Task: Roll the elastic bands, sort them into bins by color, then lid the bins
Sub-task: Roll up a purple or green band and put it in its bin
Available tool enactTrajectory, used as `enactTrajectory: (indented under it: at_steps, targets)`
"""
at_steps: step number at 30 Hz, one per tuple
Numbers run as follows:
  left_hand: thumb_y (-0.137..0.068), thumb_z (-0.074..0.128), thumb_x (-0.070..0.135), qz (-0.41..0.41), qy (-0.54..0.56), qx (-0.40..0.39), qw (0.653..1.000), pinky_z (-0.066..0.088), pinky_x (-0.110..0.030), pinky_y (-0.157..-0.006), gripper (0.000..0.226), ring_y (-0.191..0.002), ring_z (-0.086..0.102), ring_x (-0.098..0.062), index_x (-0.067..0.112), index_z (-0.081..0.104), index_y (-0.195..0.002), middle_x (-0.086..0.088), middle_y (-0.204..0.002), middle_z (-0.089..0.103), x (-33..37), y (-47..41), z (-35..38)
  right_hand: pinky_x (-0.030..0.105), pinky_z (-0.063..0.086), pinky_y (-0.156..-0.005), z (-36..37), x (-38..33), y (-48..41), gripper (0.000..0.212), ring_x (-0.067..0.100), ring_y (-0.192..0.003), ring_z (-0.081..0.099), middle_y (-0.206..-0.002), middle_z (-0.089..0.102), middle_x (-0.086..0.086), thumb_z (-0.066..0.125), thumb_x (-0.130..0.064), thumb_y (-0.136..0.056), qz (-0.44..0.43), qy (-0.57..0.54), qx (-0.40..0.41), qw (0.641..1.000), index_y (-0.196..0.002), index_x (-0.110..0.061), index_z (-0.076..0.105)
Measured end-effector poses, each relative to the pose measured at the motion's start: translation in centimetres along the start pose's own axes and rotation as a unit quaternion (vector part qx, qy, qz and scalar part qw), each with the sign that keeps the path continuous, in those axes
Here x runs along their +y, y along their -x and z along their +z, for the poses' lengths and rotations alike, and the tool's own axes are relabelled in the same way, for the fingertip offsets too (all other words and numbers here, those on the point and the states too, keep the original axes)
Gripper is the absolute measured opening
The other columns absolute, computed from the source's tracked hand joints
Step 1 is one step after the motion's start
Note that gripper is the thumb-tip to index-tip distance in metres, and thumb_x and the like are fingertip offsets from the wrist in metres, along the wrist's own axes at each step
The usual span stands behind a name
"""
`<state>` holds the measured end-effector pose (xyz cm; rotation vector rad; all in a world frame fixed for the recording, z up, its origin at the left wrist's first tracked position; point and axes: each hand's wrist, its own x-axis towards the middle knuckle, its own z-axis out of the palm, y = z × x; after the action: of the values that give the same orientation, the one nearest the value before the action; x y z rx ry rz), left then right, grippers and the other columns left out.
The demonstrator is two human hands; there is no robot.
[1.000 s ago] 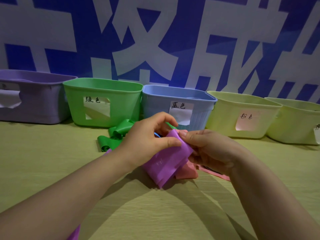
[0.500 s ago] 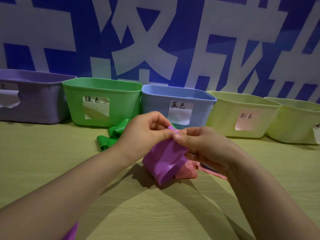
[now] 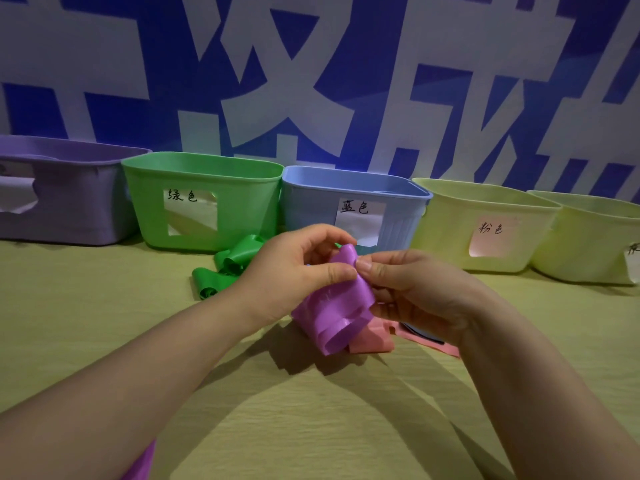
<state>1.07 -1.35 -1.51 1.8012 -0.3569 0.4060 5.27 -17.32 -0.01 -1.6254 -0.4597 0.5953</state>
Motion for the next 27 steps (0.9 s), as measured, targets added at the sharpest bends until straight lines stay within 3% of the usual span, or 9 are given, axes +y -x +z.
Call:
enactTrajectory:
  at_steps: [5,8,12,15,19,21,24,27]
  targets:
    - [-0.073,0.072,0.017,-0.004,-0.024,-0.017,1.000,0.050,-0.032,-0.081,0.016,-0.083,0.060,-0.011,0.025,0.064,-0.085,-0.001,-0.087,0.067,-0.32,-0.02,-0.02,0.027,0.042,-0.076,0.02,-0.03,0.02,0.047,0.024,-0.088,0.047,-0.096,0.056,0.017,0.063,-0.026,-0.065,0.014,-0.009,-0.013,1.000,-0.106,-0.005,0.066]
    - [-0.075,0.072,0.017,-0.006,-0.049,-0.005,0.999,0.050,-0.038,-0.081,0.012,-0.079,0.058,-0.014,0.023,0.062,-0.081,-0.001,-0.083,0.065,-0.37,-0.10,-0.02,0.024,0.045,-0.071,0.02,-0.10,0.07,0.047,0.015,-0.076,0.055,-0.085,0.063,0.010,0.062,-0.027,-0.067,0.013,-0.005,-0.017,1.000,-0.108,-0.005,0.065]
    - [-0.079,0.070,0.014,-0.017,-0.052,0.000,0.998,0.050,-0.037,-0.076,0.011,-0.075,0.057,-0.013,0.022,0.062,-0.079,0.000,-0.078,0.064,-0.27,-0.06,0.07,0.020,0.045,-0.063,-0.04,-0.30,0.35,0.047,0.011,-0.068,0.054,-0.081,0.063,0.006,0.070,-0.033,-0.060,0.003,0.026,-0.027,0.999,-0.100,-0.008,0.065]
    - [-0.081,0.066,0.009,-0.027,-0.057,-0.007,0.998,0.048,-0.035,-0.075,0.014,-0.074,0.055,-0.012,0.021,0.060,-0.079,-0.001,-0.078,0.062,-0.24,-0.06,0.10,0.020,0.045,-0.063,-0.04,-0.34,0.45,0.042,0.012,-0.066,0.060,-0.078,0.068,0.005,0.072,-0.026,-0.055,0.003,0.048,-0.023,0.999,-0.092,-0.008,0.065]
    - [-0.082,0.063,0.003,-0.047,-0.020,-0.015,0.999,0.047,-0.020,-0.070,0.017,-0.073,0.056,-0.006,0.020,0.059,-0.083,0.001,-0.076,0.062,-0.18,-0.03,0.28,0.022,0.043,-0.067,-0.05,-0.31,0.29,0.032,0.011,-0.066,0.059,-0.075,0.068,0.005,0.073,-0.024,-0.050,0.002,0.054,0.004,0.999,-0.080,-0.014,0.067]
    - [-0.082,0.062,0.000,-0.058,0.001,-0.011,0.998,0.047,-0.017,-0.070,0.019,-0.075,0.058,-0.007,0.019,0.060,-0.087,-0.001,-0.078,0.063,-0.20,-0.08,0.17,0.021,0.044,-0.066,-0.13,-0.30,0.26,0.025,0.009,-0.063,0.059,-0.072,0.067,0.003,0.071,-0.022,-0.056,0.001,0.058,0.021,0.998,-0.079,-0.014,0.068]
    - [-0.081,0.063,-0.001,-0.065,-0.001,-0.003,0.998,0.049,-0.024,-0.075,0.022,-0.078,0.058,-0.013,0.018,0.062,-0.093,-0.006,-0.081,0.062,-0.22,-0.15,-0.03,0.020,0.046,-0.063,-0.07,-0.17,0.14,0.013,0.008,-0.061,0.057,-0.072,0.066,0.003,0.068,-0.016,-0.077,0.000,0.069,0.033,0.997,-0.089,-0.011,0.069]
    - [-0.080,0.066,0.002,-0.056,-0.040,0.031,0.997,0.050,-0.030,-0.080,0.021,-0.080,0.059,-0.014,0.018,0.065,-0.093,-0.008,-0.084,0.066,-0.33,-0.25,0.12,0.023,0.046,-0.066,0.11,0.06,-0.16,0.013,0.012,-0.068,0.057,-0.078,0.067,0.006,0.067,-0.017,-0.082,-0.012,0.088,0.059,0.994,-0.092,-0.009,0.070]
